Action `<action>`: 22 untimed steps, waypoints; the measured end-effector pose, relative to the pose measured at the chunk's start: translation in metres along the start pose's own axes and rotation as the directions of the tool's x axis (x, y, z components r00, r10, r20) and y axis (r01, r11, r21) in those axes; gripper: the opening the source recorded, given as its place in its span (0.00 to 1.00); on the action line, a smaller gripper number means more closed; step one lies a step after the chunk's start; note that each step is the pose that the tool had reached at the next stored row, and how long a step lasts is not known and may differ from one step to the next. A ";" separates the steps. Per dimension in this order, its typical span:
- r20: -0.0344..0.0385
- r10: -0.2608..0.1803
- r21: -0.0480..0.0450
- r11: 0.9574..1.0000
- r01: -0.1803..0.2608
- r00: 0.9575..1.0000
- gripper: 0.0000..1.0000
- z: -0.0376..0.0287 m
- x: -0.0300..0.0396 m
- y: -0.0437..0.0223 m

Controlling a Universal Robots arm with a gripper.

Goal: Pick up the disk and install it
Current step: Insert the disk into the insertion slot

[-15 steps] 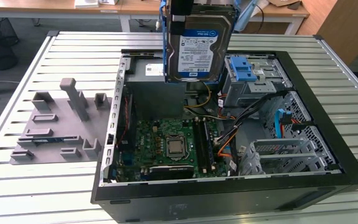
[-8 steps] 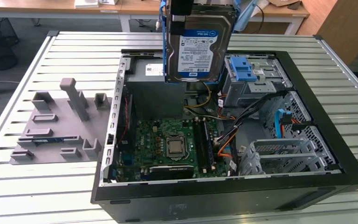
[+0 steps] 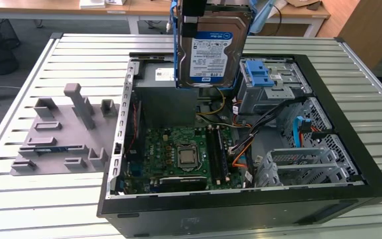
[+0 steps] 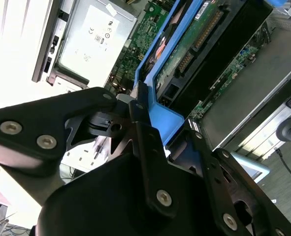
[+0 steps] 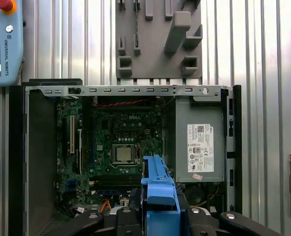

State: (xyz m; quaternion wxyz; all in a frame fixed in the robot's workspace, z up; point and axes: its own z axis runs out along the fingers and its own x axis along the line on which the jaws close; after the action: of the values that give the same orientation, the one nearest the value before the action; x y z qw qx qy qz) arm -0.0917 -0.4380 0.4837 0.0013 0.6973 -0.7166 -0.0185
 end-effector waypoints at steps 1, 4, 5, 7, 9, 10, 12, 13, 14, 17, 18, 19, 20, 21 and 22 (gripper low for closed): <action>0.000 0.000 0.000 1.000 0.000 1.000 0.36 0.0000 0.0000 0.0000; 0.000 0.000 0.000 1.000 0.000 1.000 0.36 0.0000 0.0000 -0.0001; 0.000 0.000 0.000 1.000 0.000 1.000 0.36 0.0000 0.0002 -0.0001; 0.000 0.000 0.000 1.000 0.000 1.000 0.36 -0.0001 0.0014 -0.0001; 0.000 0.000 0.000 1.000 0.000 1.000 0.36 -0.0001 0.0038 -0.0001; 0.000 0.000 0.000 1.000 0.000 1.000 0.36 -0.0001 0.0047 -0.0002; 0.000 0.000 0.000 1.000 0.000 1.000 0.36 -0.0002 0.0069 -0.0002; 0.000 0.000 0.000 1.000 0.000 1.000 0.36 -0.0002 0.0081 -0.0002; 0.000 0.000 0.000 1.000 0.000 1.000 0.36 -0.0002 0.0096 -0.0003; 0.000 0.000 0.000 1.000 0.000 1.000 0.36 -0.0004 0.0160 -0.0005; 0.000 0.000 0.000 1.000 0.000 1.000 0.36 -0.0004 0.0177 -0.0005; 0.000 0.000 0.000 1.000 0.000 1.000 0.36 -0.0004 0.0183 -0.0005; 0.000 0.000 0.000 1.000 0.000 1.000 0.36 -0.0004 0.0184 -0.0005; 0.000 0.000 0.000 1.000 0.000 1.000 0.36 -0.0004 0.0184 -0.0005; 0.000 0.000 0.000 1.000 0.000 1.000 0.36 -0.0004 0.0184 -0.0005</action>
State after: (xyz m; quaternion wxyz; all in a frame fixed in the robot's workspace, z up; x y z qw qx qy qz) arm -0.0917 -0.4564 0.4836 0.0013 0.6972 -0.7166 -0.0185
